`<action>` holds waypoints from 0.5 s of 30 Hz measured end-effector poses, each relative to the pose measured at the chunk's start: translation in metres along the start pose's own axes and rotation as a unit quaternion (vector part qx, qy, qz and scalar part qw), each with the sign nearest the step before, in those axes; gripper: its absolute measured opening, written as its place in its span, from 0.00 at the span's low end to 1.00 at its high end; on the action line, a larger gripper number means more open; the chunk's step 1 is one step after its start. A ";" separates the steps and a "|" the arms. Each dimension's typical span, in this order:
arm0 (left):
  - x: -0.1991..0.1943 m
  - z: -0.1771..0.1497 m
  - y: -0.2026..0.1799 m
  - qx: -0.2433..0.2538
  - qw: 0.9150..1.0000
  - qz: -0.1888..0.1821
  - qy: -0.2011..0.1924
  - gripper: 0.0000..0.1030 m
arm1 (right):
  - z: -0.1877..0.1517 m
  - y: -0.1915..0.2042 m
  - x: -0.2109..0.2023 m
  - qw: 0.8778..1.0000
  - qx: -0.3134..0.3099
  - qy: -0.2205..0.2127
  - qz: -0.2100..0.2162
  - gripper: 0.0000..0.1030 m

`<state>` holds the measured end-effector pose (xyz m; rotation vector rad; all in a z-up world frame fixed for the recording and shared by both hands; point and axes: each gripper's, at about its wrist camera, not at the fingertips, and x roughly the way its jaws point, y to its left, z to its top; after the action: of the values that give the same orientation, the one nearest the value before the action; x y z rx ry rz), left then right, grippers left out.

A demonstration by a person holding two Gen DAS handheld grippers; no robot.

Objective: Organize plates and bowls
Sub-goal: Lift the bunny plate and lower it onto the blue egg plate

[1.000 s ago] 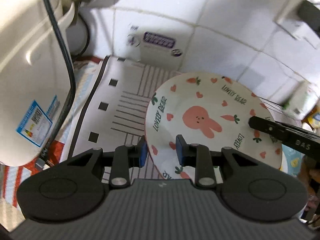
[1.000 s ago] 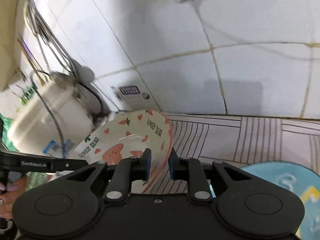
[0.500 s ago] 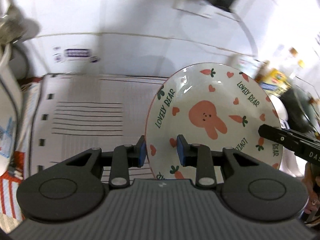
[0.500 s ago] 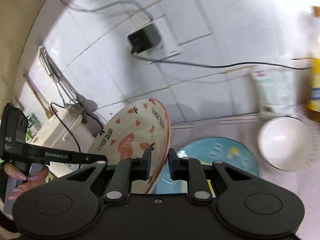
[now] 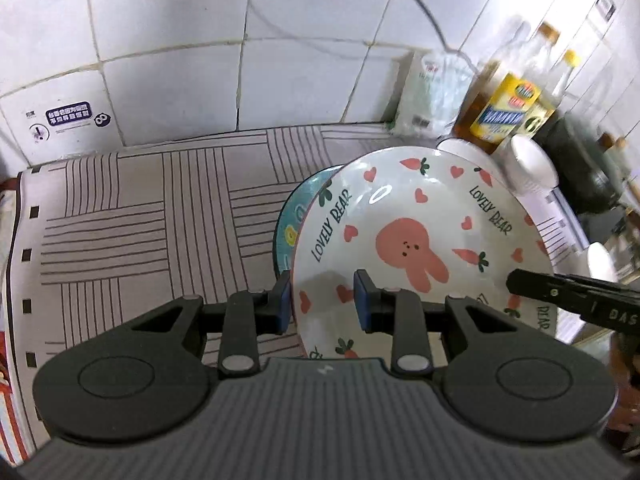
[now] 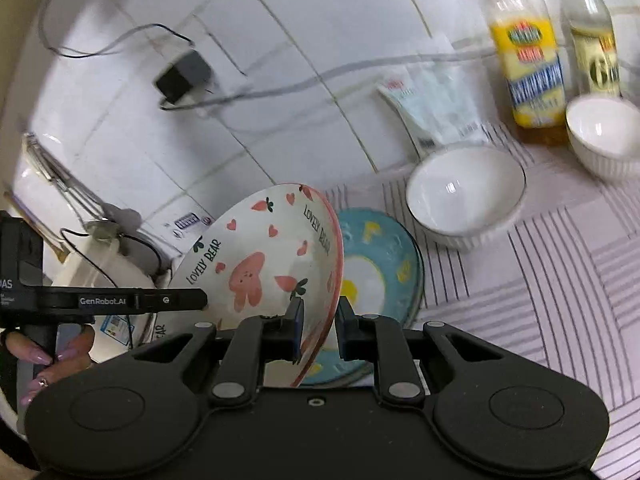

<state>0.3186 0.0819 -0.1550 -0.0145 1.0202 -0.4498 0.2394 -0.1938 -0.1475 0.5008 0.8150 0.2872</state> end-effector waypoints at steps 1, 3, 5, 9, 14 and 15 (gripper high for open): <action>0.006 -0.001 -0.002 0.010 1.000 0.005 0.002 0.28 | 0.000 -0.004 0.004 1.000 -0.001 0.003 -0.005 0.21; 0.015 -0.002 -0.006 0.027 0.999 0.016 0.006 0.28 | -0.001 -0.008 0.012 1.000 -0.003 0.007 -0.013 0.21; 0.026 -0.003 -0.008 0.038 0.999 0.025 0.018 0.28 | 0.000 -0.013 0.021 1.000 -0.002 0.009 -0.021 0.21; 0.039 0.000 -0.004 0.032 0.999 0.024 0.032 0.28 | 0.003 -0.023 0.028 1.000 0.004 0.007 -0.021 0.21; 0.050 0.006 -0.006 0.046 0.997 0.045 0.030 0.28 | 0.003 -0.025 0.042 0.999 -0.001 0.014 -0.030 0.21; 0.052 0.007 -0.005 0.048 0.997 0.048 0.030 0.28 | 0.002 -0.024 0.045 0.999 -0.005 0.016 -0.034 0.21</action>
<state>0.3456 0.0564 -0.1923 0.1346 1.0533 -0.4120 0.2716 -0.1953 -0.1863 0.4598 0.8594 0.2358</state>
